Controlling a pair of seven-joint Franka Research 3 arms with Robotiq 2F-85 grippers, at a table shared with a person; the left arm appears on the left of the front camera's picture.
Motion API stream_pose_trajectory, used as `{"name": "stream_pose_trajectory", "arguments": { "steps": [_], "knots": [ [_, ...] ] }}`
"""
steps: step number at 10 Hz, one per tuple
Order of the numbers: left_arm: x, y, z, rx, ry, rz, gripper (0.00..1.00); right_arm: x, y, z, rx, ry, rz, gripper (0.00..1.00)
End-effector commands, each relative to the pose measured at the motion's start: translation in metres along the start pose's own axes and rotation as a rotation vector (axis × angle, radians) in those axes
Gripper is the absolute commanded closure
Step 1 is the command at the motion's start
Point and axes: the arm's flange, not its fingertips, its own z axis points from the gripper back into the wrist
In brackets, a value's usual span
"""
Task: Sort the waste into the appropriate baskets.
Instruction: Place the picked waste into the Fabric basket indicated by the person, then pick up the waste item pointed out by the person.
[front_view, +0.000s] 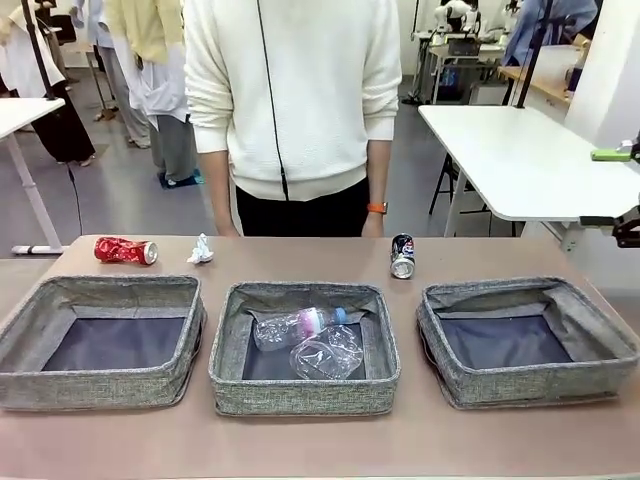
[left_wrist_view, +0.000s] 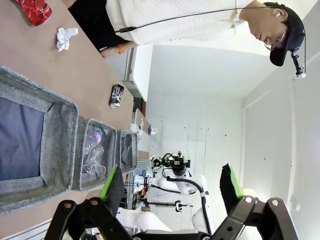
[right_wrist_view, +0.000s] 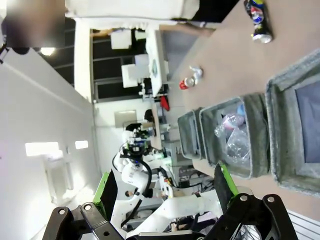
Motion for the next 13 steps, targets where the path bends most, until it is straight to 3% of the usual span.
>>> {"name": "stream_pose_trajectory", "arguments": {
  "steps": [1, 13],
  "knots": [
    [-0.0029, -0.0033, 0.0020, 0.008, 0.011, 0.007, 0.00, -0.0003, 0.0030, 0.0064, 0.000, 0.001, 0.000, 0.00],
    [-0.0029, -0.0033, 0.0020, 0.008, 0.011, 0.007, 0.00, -0.0003, 0.0030, 0.0064, 0.000, 0.001, 0.000, 0.00]
  ]
}}
